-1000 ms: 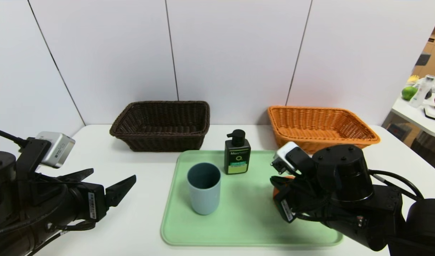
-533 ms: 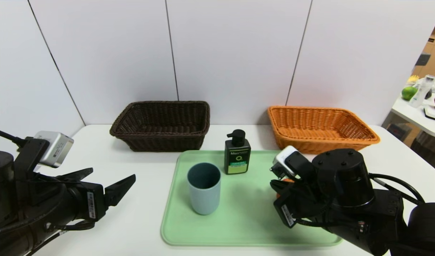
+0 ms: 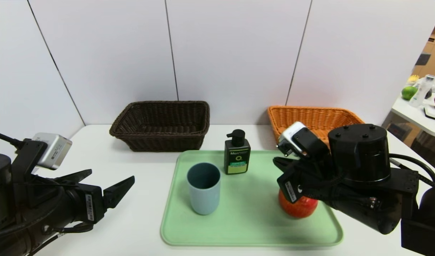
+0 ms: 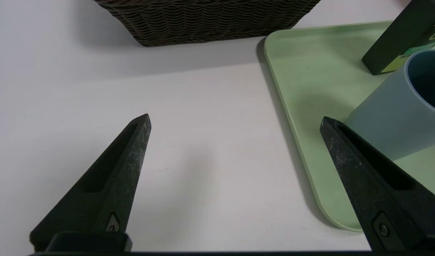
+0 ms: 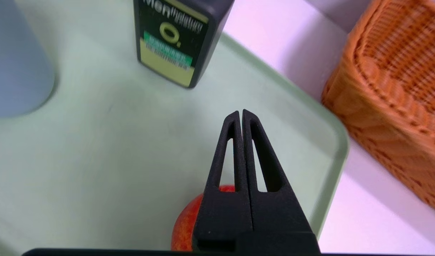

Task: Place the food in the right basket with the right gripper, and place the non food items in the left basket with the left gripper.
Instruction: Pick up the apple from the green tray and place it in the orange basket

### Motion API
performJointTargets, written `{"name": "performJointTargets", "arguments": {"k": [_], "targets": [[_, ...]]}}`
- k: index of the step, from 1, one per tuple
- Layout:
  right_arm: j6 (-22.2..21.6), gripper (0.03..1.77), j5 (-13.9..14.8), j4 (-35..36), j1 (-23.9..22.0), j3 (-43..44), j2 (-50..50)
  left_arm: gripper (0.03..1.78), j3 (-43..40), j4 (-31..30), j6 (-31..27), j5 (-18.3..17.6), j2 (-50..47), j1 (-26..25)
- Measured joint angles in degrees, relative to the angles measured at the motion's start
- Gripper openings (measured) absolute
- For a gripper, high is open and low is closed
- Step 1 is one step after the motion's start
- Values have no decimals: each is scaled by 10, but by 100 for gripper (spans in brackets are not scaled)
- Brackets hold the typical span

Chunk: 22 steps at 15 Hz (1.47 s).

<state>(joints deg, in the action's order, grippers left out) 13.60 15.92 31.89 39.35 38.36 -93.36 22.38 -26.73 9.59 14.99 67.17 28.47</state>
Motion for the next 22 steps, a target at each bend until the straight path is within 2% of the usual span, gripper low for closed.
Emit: {"name": "performJointTargets", "arguments": {"k": [4,7,9,12,15,17,19,22], "targets": [[43,5,17,26,-1,4,17,169,-4,0,0,0,-5,0],[44,5,40,21,-1,-8,34,169,-10,0,0,0,-7,0],[40,5,45,20,-4,-11,39,169,-15,0,-1,0,-10,0],[40,54,46,23,-7,-13,45,169,-16,0,-1,0,-13,0],[45,92,46,18,-7,-16,52,169,-16,0,-1,0,-15,0],[44,109,52,-13,-6,-16,63,169,-17,0,-1,0,-18,0],[41,124,55,-78,-6,-16,85,169,-19,0,-1,0,-20,0],[35,139,62,-169,-7,-18,127,169,-24,0,0,0,-21,1]]}}
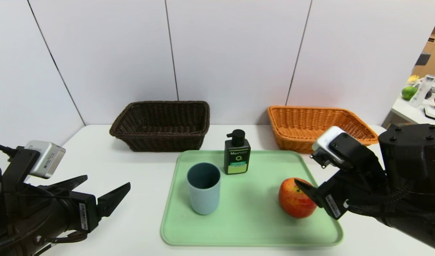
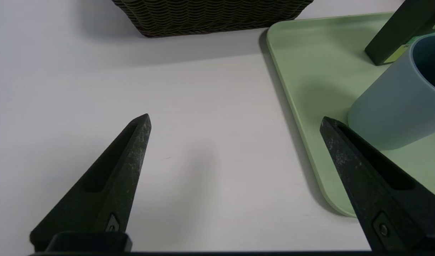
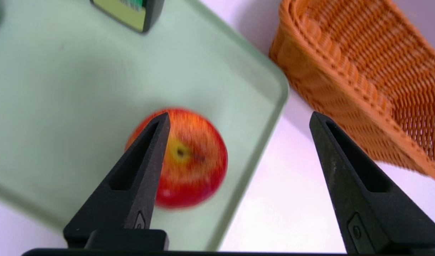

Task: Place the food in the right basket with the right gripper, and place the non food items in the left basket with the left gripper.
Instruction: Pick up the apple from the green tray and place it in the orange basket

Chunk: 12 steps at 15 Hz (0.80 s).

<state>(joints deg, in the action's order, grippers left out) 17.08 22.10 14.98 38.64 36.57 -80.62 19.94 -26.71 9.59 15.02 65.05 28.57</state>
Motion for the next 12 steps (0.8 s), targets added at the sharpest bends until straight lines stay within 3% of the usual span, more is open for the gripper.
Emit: {"name": "performJointTargets", "arguments": {"k": [5,10,12], "targets": [[-9,154,2,-115,0,-1,95,169,-4,0,-1,0,-3,1],[-8,162,1,-121,1,-42,184,169,-4,0,-3,0,-4,1],[-7,164,-5,-72,2,-87,215,169,-4,0,-3,0,-4,1]]}}
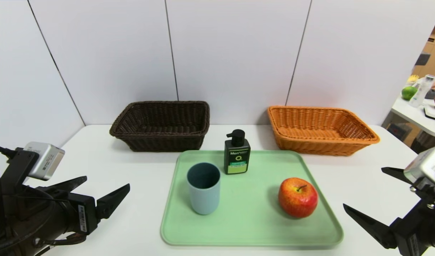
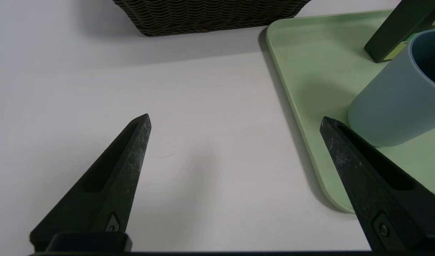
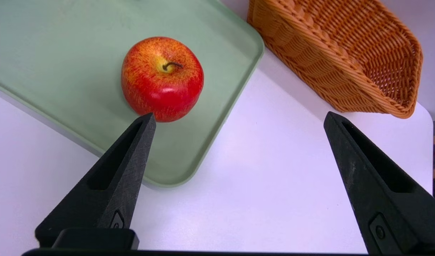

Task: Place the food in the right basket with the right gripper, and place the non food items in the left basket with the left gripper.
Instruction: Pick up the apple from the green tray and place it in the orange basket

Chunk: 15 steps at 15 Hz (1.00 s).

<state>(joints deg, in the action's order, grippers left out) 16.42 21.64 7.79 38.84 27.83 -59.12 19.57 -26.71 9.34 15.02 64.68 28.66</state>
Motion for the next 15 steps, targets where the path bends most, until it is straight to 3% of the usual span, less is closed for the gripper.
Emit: {"name": "performJointTargets", "arguments": {"k": [3,7,9,15], "targets": [[3,166,-10,102,-1,-64,34,169,0,0,-3,0,0,0],[-33,168,-18,115,-1,-119,82,169,-10,1,-7,0,-3,0],[-52,169,-38,116,2,-144,100,169,-15,1,-8,2,-4,1],[-55,169,-116,154,4,-227,159,169,-36,2,-10,3,-26,1]]}}
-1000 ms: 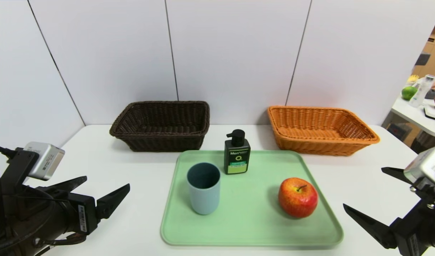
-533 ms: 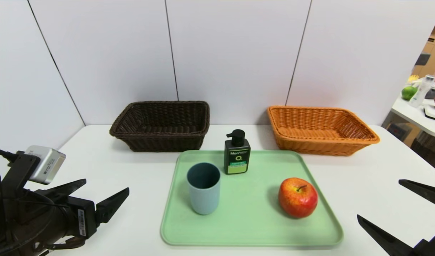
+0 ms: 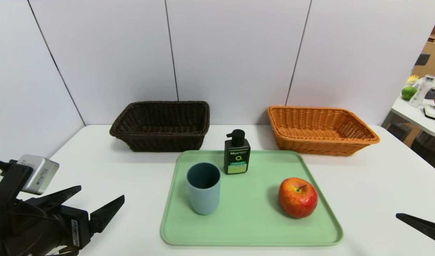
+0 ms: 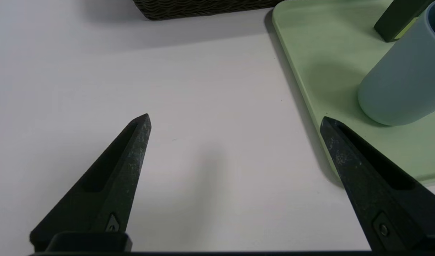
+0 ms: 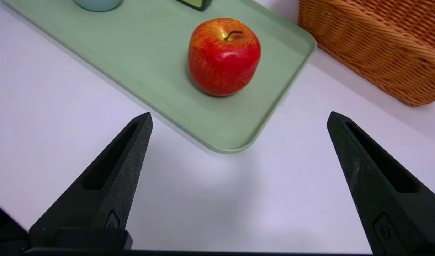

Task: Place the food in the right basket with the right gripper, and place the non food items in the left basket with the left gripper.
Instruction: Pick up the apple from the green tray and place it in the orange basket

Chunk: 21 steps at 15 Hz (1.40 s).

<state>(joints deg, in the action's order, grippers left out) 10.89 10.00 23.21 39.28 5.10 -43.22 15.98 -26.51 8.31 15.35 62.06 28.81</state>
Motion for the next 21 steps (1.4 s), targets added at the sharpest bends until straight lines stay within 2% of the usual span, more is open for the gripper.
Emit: {"name": "performJointTargets", "arguments": {"k": [6,15,21], "targets": [[-32,169,-25,63,3,-34,-20,169,-22,-2,-14,-1,-13,0],[-37,169,-31,261,10,-51,-197,169,-25,-2,-13,-1,-15,0],[-37,169,-35,334,4,-51,-278,169,-32,-1,-13,-1,-25,0]]}}
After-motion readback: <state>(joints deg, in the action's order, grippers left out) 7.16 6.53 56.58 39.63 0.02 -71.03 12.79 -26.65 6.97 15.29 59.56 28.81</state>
